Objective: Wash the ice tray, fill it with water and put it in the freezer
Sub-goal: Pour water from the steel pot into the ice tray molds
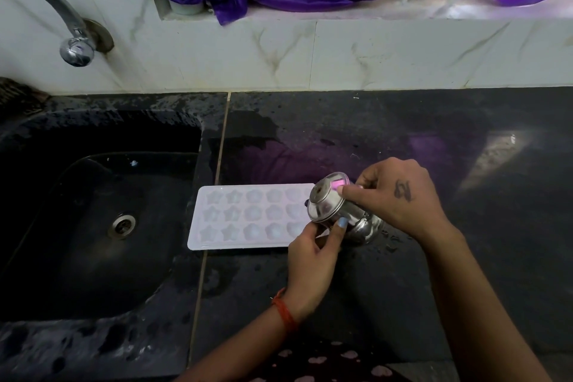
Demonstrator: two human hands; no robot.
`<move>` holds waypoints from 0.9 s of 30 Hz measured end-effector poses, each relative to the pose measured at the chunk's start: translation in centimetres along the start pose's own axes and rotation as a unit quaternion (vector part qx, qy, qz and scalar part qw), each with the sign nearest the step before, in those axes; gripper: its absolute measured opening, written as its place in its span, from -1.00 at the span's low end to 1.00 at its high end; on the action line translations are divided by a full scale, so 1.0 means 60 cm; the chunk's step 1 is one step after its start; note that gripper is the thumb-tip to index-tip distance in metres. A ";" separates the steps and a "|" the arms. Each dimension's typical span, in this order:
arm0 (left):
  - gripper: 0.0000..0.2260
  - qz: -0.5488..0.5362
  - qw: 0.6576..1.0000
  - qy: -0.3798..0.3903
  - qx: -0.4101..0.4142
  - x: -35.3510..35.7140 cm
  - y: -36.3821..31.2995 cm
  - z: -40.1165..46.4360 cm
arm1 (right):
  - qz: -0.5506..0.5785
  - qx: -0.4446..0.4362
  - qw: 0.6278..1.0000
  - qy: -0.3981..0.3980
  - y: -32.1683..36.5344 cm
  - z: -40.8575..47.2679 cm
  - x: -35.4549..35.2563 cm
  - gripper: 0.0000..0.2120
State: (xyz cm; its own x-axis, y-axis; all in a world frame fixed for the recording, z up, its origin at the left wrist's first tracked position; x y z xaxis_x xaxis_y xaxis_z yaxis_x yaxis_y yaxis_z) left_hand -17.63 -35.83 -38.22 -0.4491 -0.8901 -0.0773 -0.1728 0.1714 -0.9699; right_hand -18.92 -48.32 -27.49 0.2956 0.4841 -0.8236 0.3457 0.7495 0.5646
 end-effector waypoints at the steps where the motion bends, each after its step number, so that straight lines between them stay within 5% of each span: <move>1: -0.55 -0.004 1.000 0.000 -0.004 0.001 0.000 0.000 | -0.006 -0.001 1.000 -0.001 0.000 0.001 0.000 -0.60; 12: -0.56 -0.024 0.999 0.003 -0.027 0.007 -0.003 0.000 | -0.020 -0.026 0.999 -0.017 -0.004 0.004 0.000 -0.60; 18: -0.95 0.029 0.999 -0.009 0.014 0.007 -0.012 -0.002 | 0.079 0.027 0.996 0.007 -0.026 0.002 -0.007 -0.66; 27: -0.76 0.084 0.994 -0.016 0.071 0.020 -0.017 -0.001 | 0.142 0.064 0.988 -0.019 -0.055 -0.006 -0.019 -0.72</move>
State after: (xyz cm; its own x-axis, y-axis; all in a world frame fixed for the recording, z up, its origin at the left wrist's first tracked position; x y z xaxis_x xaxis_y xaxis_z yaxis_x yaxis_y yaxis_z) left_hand -18.05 -37.07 -37.32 -0.4333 -0.8671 -0.2459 0.0292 0.2592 -0.9654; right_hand -20.69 -51.16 -28.44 0.4300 0.6469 -0.6298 0.3531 0.5214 0.7768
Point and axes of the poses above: each hand's wrist, its own z-axis towards the middle knuckle, its own x-axis out of the palm, y = z × x, the point moved 1 cm from there along z, towards the middle knuckle, and after that the axes turned 6 degrees about z, right-handed, at the moved point
